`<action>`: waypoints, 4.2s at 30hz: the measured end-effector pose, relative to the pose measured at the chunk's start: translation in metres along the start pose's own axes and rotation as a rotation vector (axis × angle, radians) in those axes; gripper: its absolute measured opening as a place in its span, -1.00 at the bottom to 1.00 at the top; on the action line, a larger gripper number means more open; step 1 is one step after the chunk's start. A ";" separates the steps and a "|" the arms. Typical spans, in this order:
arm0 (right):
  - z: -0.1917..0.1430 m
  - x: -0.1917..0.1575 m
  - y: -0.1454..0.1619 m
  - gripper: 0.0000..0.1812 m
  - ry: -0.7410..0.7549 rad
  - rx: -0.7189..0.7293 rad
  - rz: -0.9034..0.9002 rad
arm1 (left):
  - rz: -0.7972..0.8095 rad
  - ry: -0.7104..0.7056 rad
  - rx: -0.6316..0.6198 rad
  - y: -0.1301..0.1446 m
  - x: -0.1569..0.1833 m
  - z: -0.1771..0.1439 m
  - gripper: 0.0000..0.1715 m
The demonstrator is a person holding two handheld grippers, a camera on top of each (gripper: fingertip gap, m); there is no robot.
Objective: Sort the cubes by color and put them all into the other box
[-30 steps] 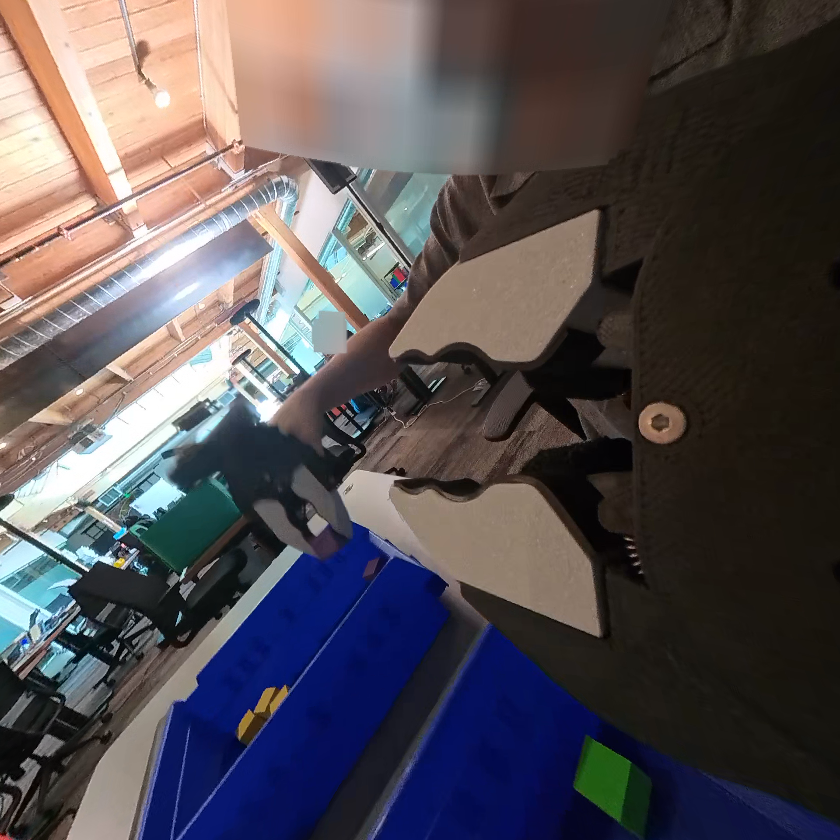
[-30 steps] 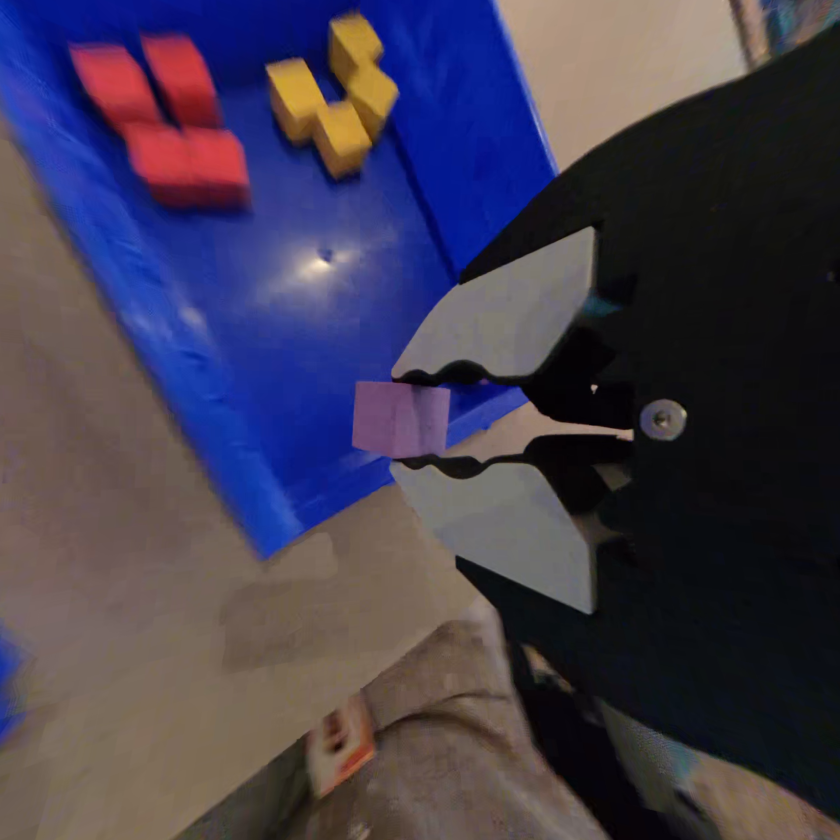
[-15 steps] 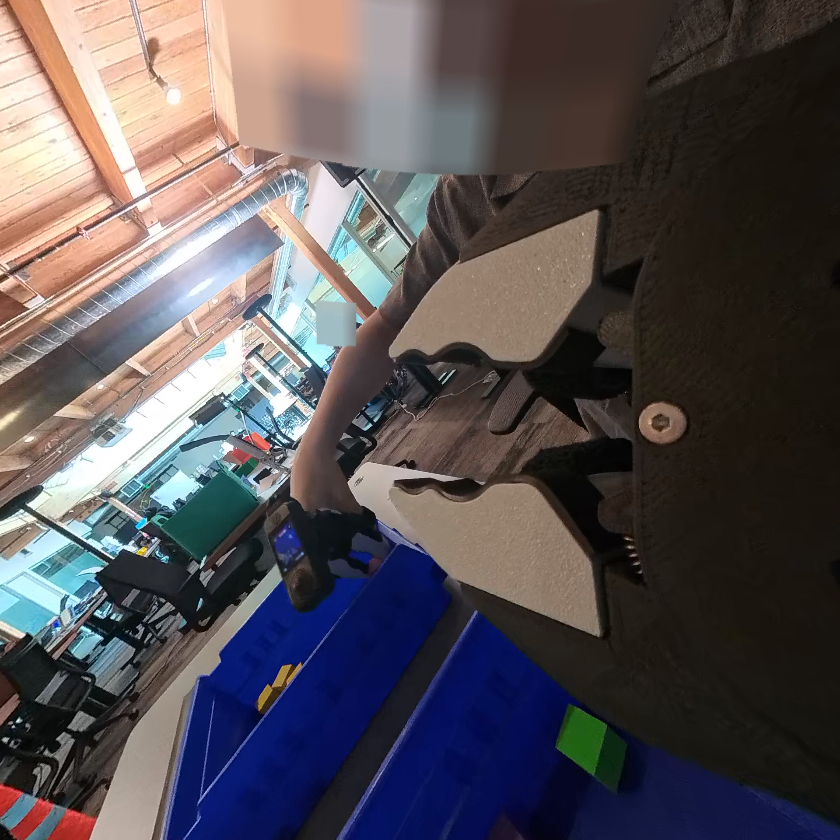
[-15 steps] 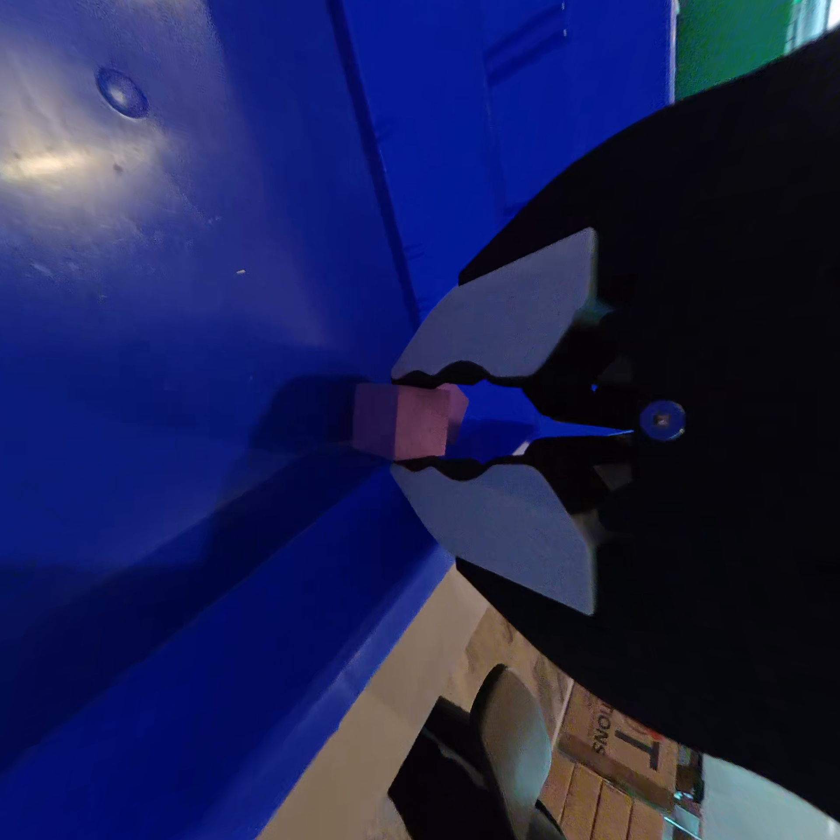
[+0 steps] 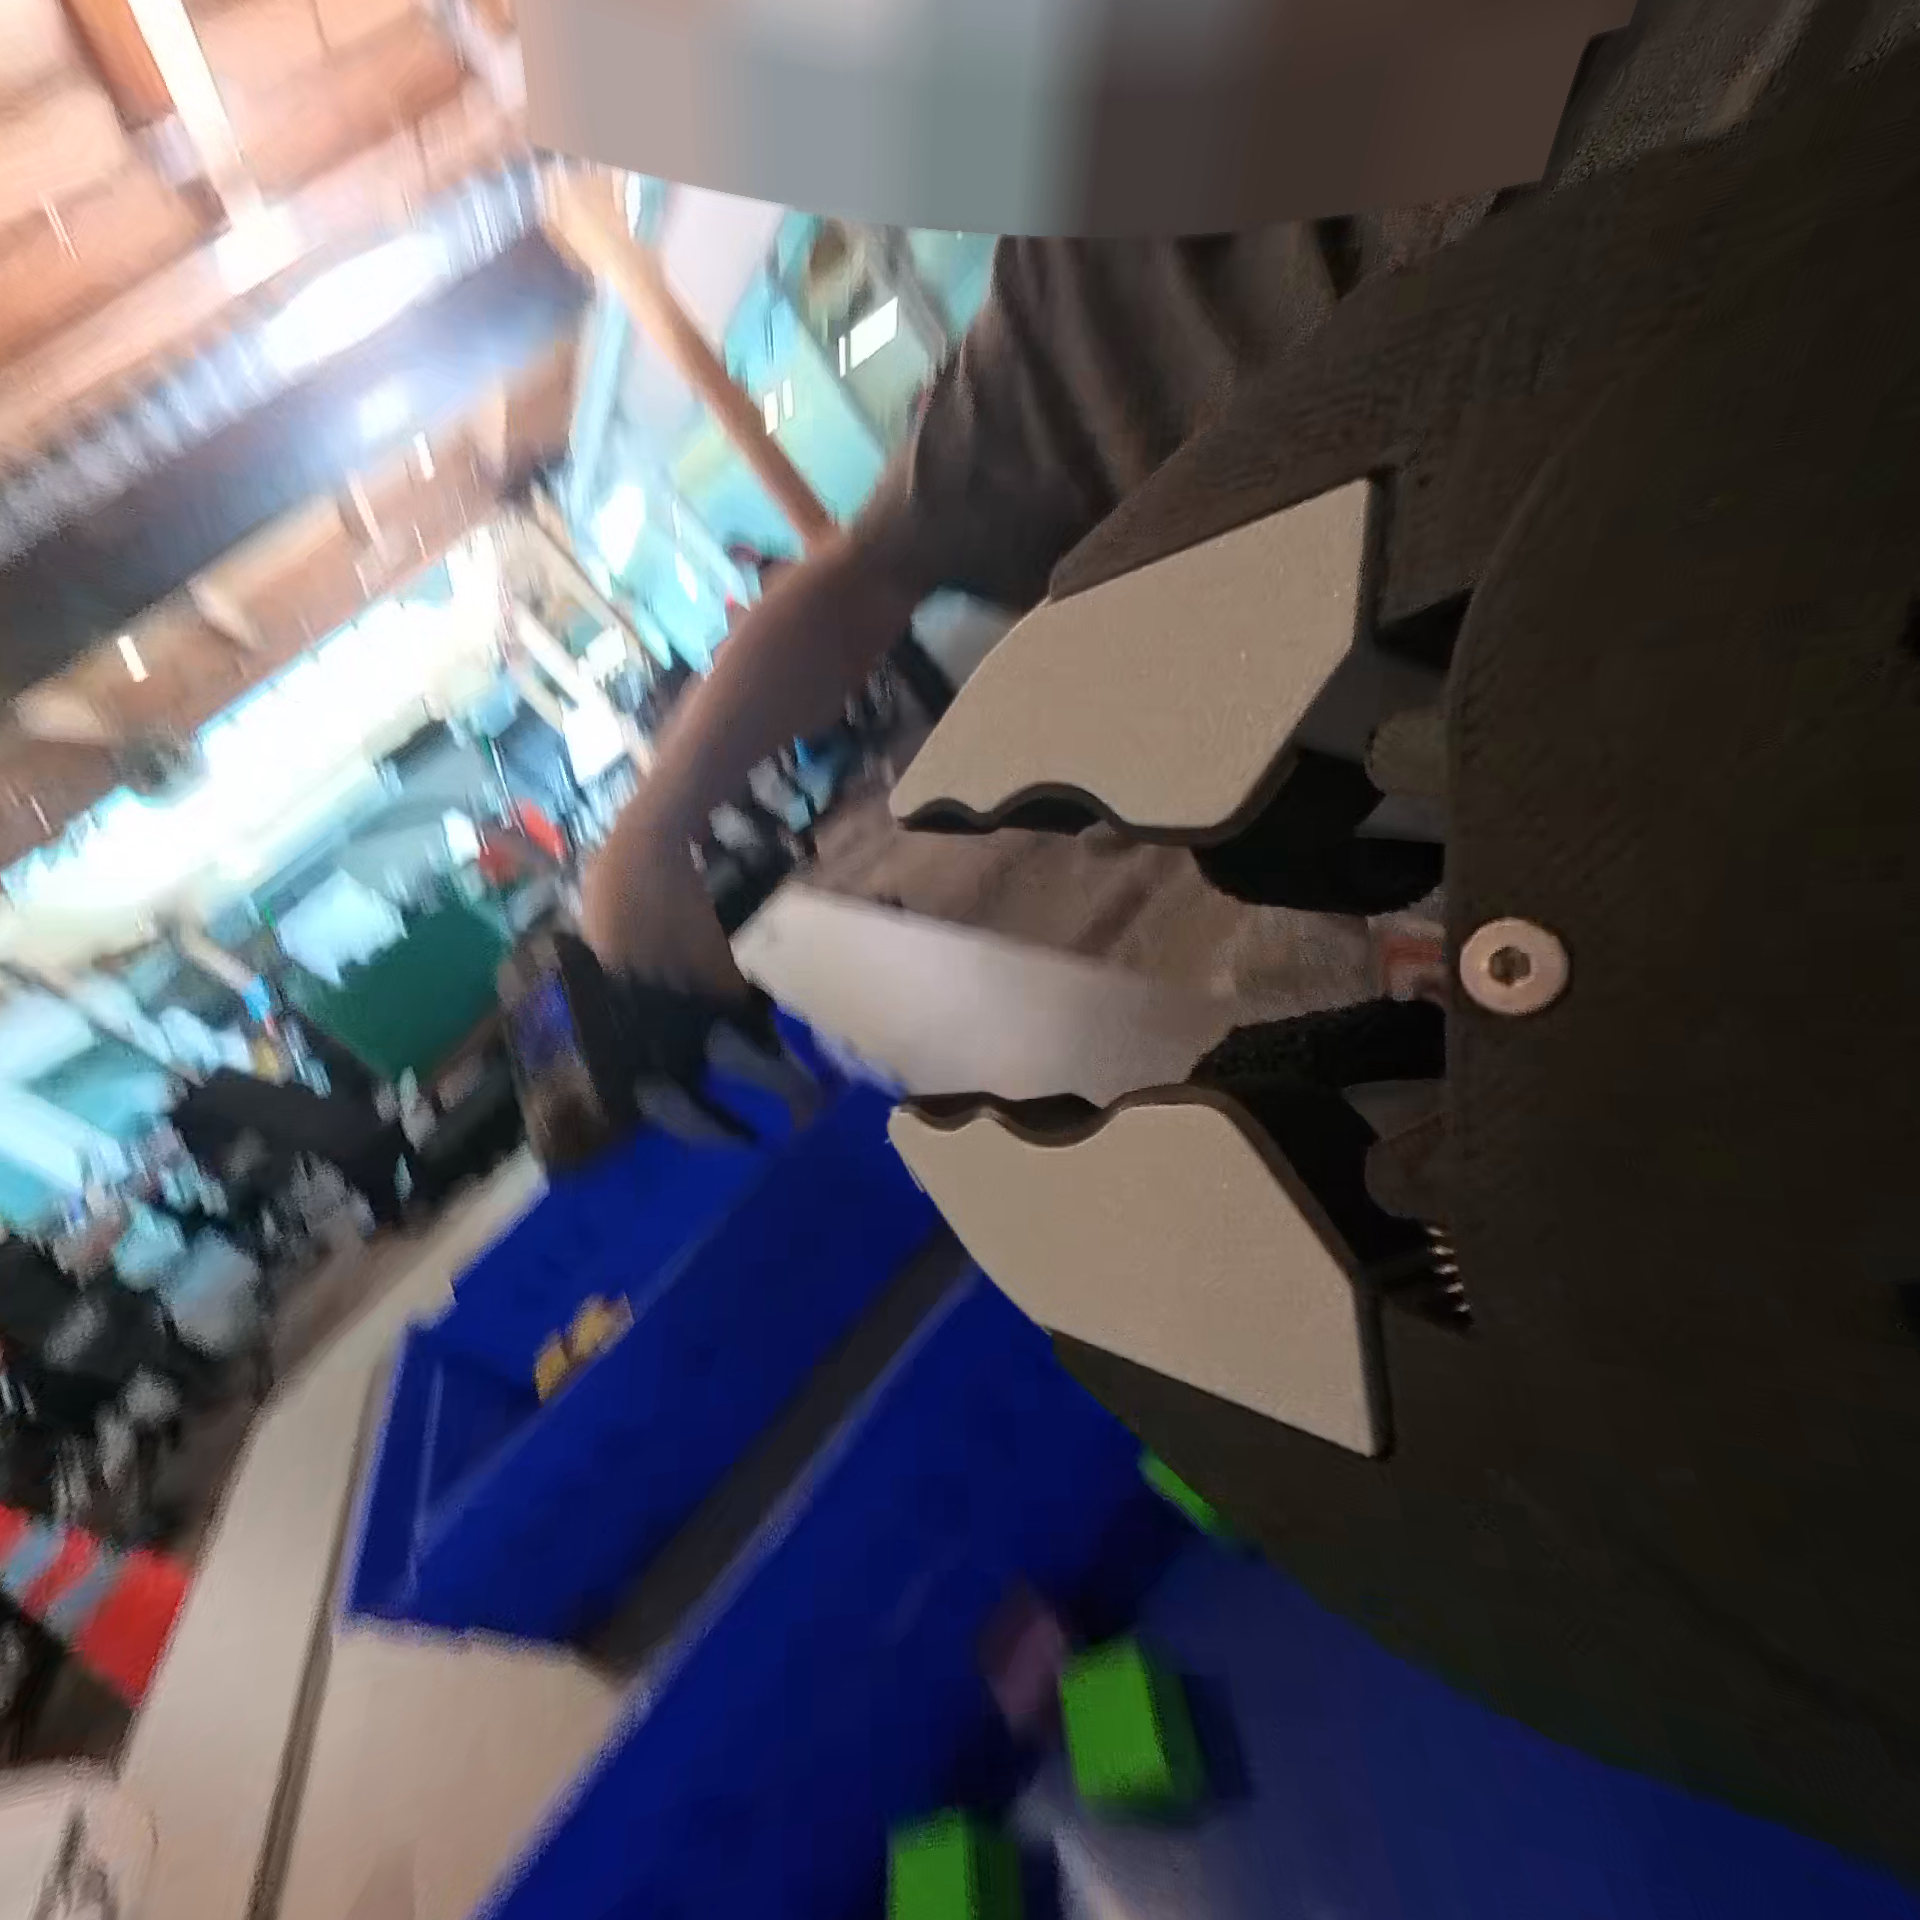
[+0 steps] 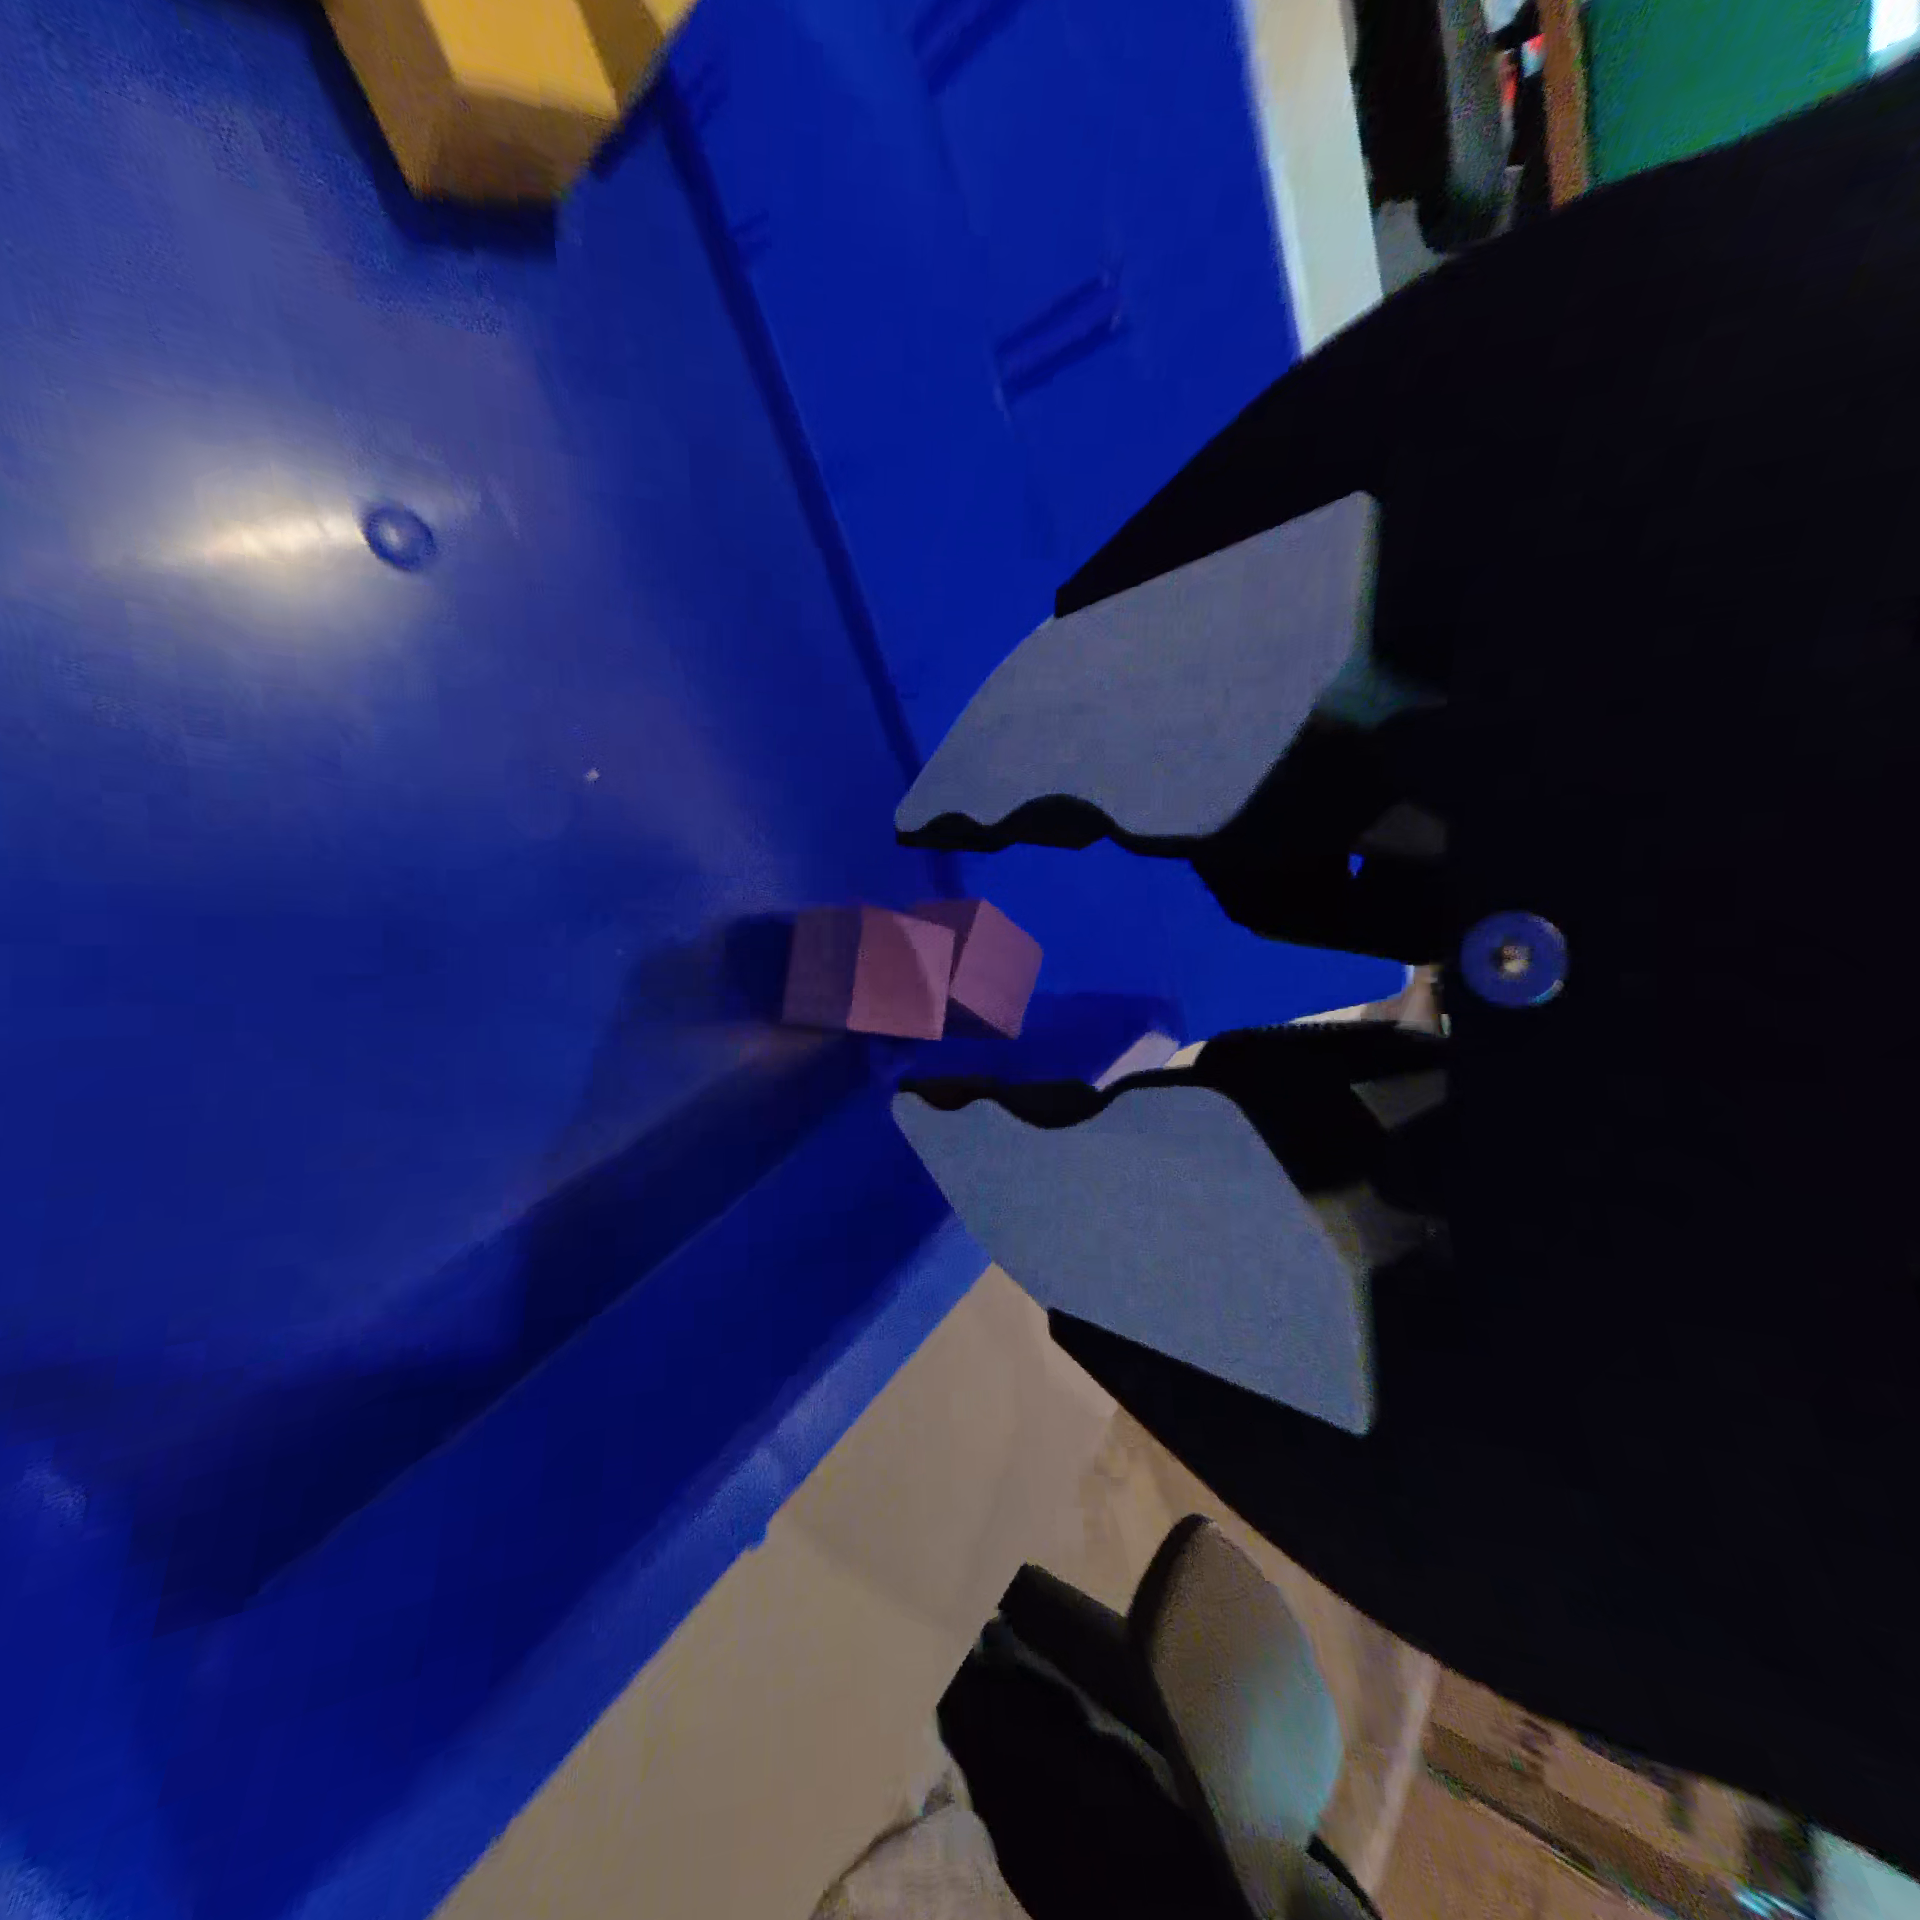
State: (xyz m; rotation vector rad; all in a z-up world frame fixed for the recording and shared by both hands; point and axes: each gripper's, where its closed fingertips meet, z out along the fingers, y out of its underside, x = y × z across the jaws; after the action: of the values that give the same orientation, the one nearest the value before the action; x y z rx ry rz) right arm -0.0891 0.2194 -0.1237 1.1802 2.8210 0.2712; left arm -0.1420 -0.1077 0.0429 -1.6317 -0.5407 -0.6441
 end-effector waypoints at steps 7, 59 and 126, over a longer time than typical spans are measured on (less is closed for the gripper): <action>-0.060 -0.011 -0.031 -0.57 0.142 0.354 -0.041 | 0.165 -0.717 -0.298 0.027 -0.120 0.006 -0.42; -0.243 -0.191 -0.171 -0.68 0.623 1.388 -0.631 | -0.155 0.587 0.025 -0.007 0.069 0.056 -0.67; -0.111 0.000 -0.036 -0.66 0.400 0.473 -0.360 | 0.174 -0.894 -0.651 0.011 -0.273 0.066 -0.39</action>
State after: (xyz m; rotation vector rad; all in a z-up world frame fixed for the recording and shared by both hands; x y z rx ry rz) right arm -0.1289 0.1794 -0.0214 0.6940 3.5095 -0.2241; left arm -0.3278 -0.0423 -0.1571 -2.5530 -0.8615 0.1141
